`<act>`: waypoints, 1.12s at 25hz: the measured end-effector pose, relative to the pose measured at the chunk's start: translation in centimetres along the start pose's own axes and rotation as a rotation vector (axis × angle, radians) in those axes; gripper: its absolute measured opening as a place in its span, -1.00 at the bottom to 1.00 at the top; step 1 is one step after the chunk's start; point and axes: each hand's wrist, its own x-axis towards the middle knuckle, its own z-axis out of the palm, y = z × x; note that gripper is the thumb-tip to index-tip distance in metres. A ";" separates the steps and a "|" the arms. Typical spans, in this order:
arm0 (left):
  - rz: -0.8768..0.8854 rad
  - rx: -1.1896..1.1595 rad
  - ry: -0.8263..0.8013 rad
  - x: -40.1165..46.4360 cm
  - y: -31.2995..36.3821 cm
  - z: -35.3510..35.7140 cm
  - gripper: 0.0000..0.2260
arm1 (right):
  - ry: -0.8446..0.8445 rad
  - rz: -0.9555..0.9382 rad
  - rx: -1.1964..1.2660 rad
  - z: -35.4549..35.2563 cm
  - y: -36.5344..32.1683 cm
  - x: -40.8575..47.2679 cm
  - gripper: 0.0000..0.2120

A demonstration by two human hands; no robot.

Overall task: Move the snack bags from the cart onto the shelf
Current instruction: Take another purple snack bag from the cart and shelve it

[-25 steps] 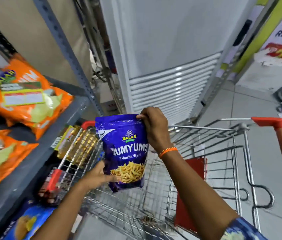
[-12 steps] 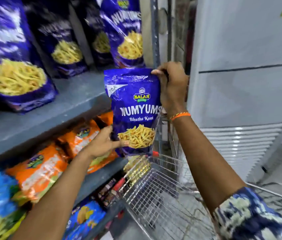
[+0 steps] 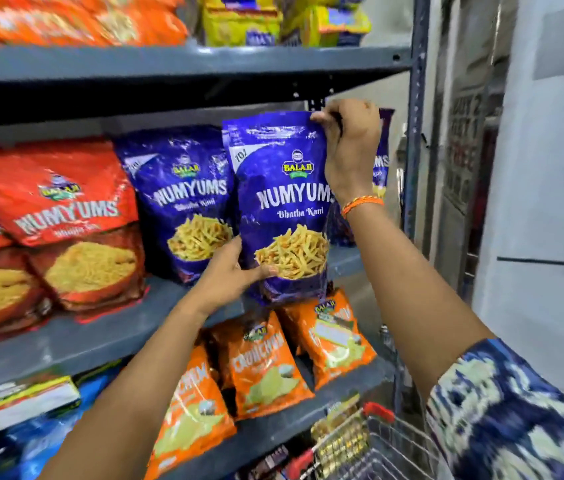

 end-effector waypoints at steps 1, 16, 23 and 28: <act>-0.021 -0.007 0.022 0.6 0.2 -0.4 -0.60 | 0.003 -0.002 0.000 0.9 -0.1 0.7 -0.76; -0.179 0.181 0.339 4.0 -1.6 1.3 -0.33 | -0.216 0.123 -0.122 5.5 1.9 -0.7 -0.60; -0.226 0.398 0.978 -1.4 -2.2 -3.4 -0.37 | -0.392 0.575 -0.013 2.8 0.4 -14.3 0.16; -0.449 0.232 0.689 -0.6 -3.5 -4.4 0.03 | -0.593 0.571 -0.116 4.2 0.9 -16.8 0.37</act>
